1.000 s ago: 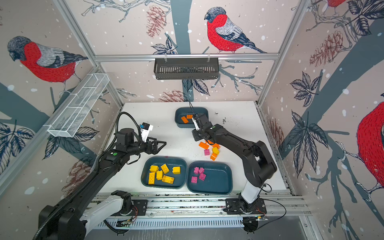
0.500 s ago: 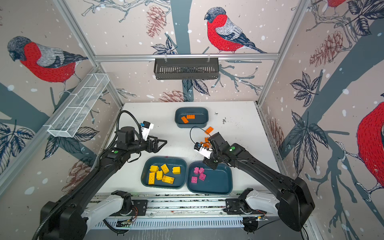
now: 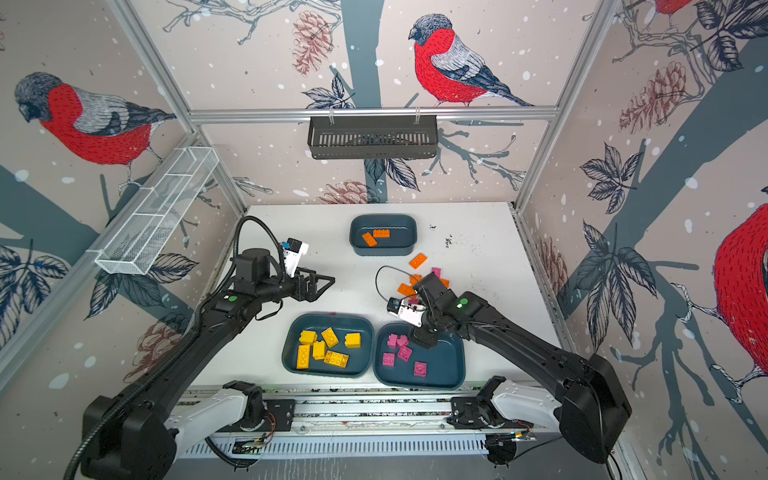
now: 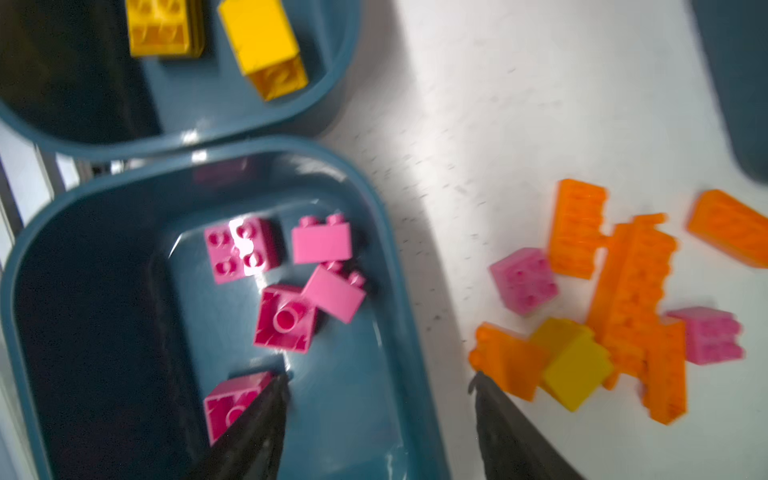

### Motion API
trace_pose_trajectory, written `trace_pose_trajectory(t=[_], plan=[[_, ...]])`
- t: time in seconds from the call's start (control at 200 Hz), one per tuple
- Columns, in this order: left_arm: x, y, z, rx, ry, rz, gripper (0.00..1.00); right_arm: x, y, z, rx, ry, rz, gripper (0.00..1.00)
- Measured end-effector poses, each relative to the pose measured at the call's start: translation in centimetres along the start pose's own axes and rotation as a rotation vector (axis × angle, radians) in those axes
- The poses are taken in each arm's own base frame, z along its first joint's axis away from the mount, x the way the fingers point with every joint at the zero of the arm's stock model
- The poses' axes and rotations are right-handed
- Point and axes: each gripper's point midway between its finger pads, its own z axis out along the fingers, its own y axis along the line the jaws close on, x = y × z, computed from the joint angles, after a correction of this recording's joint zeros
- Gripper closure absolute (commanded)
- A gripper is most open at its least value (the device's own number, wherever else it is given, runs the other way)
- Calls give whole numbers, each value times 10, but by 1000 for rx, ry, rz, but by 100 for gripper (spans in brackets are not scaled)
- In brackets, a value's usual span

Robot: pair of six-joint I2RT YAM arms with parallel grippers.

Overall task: Sort the legos into containers by color
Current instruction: 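Move the right gripper back to the pile and grasp an orange 2x4 brick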

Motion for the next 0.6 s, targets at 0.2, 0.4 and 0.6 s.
trace_pose_trajectory(t=[0.2,0.4,0.6], plan=[[0,0,-1,-2,2,0,4,-30,-57,15,62,-76,166,32],[0,3,-2,-8,1,-1,4,-34,-79,64,10,-6,246,35],[1,3,-3,-10,5,-5,4,-18,-95,102,11,104,262,36]])
